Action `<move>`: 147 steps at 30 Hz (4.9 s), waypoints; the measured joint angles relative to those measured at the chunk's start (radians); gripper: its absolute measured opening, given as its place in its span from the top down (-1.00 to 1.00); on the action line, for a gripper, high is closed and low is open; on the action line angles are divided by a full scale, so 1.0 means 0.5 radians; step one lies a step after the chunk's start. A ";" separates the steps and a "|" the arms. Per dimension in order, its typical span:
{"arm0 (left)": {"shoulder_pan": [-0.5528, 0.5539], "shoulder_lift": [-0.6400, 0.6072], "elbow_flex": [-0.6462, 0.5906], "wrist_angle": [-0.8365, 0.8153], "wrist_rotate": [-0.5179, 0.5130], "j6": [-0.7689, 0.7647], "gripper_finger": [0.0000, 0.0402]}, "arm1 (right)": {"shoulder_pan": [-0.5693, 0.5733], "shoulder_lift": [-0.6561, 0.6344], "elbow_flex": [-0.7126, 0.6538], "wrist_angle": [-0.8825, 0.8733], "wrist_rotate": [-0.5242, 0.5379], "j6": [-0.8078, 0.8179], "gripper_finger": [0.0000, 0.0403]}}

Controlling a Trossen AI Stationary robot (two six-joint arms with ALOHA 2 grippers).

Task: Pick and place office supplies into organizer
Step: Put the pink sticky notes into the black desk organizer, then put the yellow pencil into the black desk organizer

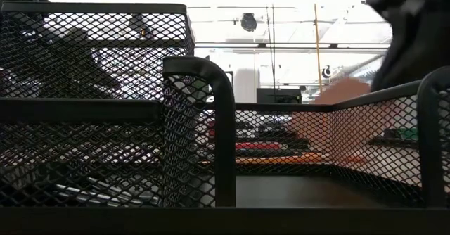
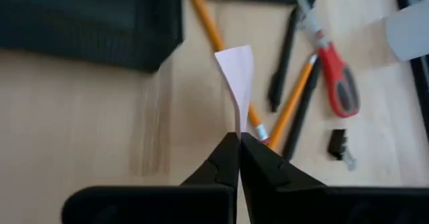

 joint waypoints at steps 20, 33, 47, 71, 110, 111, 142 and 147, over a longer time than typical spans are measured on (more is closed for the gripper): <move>0.000 0.000 0.000 0.000 0.000 -0.002 -0.05 | 0.072 -0.130 0.186 0.155 0.014 0.040 1.00; 0.000 0.000 -0.001 0.000 0.001 -0.009 -0.05 | 0.104 -0.130 0.194 0.785 -0.341 -0.038 1.00; 0.000 0.000 -0.001 0.000 0.050 -0.061 -0.05 | -0.204 -0.131 0.179 0.810 -1.177 0.229 1.00; 0.001 0.000 -0.001 0.001 0.088 -0.061 -0.05 | -0.776 -0.119 0.178 0.768 -2.297 -0.157 1.00; 0.000 0.000 -0.002 0.015 0.107 -0.029 -0.05 | -0.887 0.180 0.179 1.128 -2.593 -0.553 0.30; 0.001 0.000 -0.002 0.015 0.107 -0.031 -0.05 | -0.887 0.177 0.179 1.130 -2.584 -0.561 0.25; 0.000 0.026 -0.002 0.015 0.139 -0.062 -0.05 | -0.630 -0.361 -0.129 0.133 -0.669 -0.167 0.15; 0.000 0.026 -0.002 0.015 0.139 -0.053 -0.05 | -0.493 -0.407 -0.438 0.512 -0.611 0.019 0.15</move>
